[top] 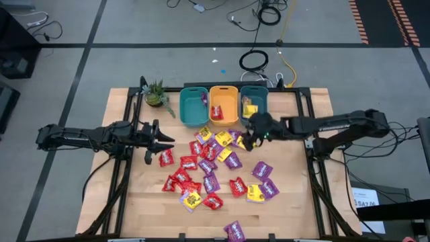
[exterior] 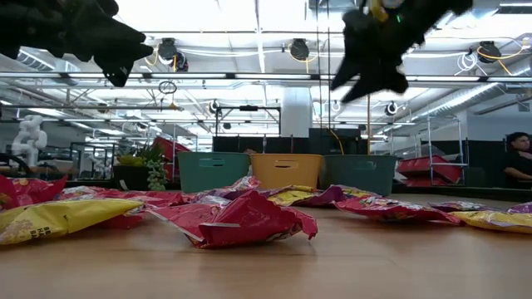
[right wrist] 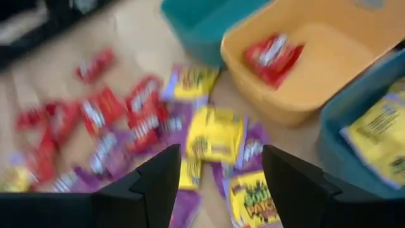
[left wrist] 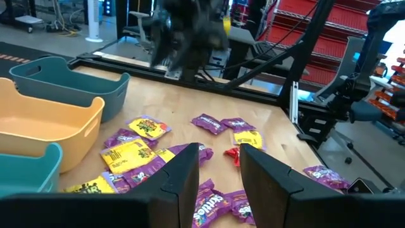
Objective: Sort candy
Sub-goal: Put the yellow candy into the dark blue bin, then put the red candy into the yellow bin
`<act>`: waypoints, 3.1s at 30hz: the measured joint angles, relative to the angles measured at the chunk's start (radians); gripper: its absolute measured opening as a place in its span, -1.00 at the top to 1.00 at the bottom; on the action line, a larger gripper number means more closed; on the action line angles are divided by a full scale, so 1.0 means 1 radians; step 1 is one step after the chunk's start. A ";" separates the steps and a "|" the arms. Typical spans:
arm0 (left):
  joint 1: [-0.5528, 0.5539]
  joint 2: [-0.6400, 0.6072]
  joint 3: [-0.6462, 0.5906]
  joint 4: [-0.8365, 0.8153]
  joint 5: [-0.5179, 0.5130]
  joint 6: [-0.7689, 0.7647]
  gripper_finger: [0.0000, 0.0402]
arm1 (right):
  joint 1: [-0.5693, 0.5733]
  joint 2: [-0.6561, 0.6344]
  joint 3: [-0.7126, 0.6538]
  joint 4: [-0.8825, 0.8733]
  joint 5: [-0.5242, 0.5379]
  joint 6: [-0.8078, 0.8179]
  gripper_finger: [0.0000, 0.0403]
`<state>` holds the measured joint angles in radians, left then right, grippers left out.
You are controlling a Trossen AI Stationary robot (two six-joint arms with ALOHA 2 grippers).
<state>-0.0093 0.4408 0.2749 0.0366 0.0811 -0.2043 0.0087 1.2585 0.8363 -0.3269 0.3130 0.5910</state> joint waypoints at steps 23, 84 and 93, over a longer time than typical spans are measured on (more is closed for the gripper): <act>0.000 0.000 0.000 0.007 0.001 -0.026 0.39 | 0.020 0.452 -0.185 0.311 0.086 0.023 -0.01; 0.000 0.000 0.000 -0.001 -0.034 -0.024 0.39 | -0.578 0.004 0.027 0.104 -0.056 -0.237 0.29; 0.000 0.000 0.000 -0.001 -0.034 -0.024 0.39 | -0.578 -0.039 0.027 0.082 -0.057 -0.237 -0.13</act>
<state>-0.0093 0.4412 0.2749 0.0356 0.0471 -0.2287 -0.5690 1.2197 0.8635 -0.2445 0.2562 0.3542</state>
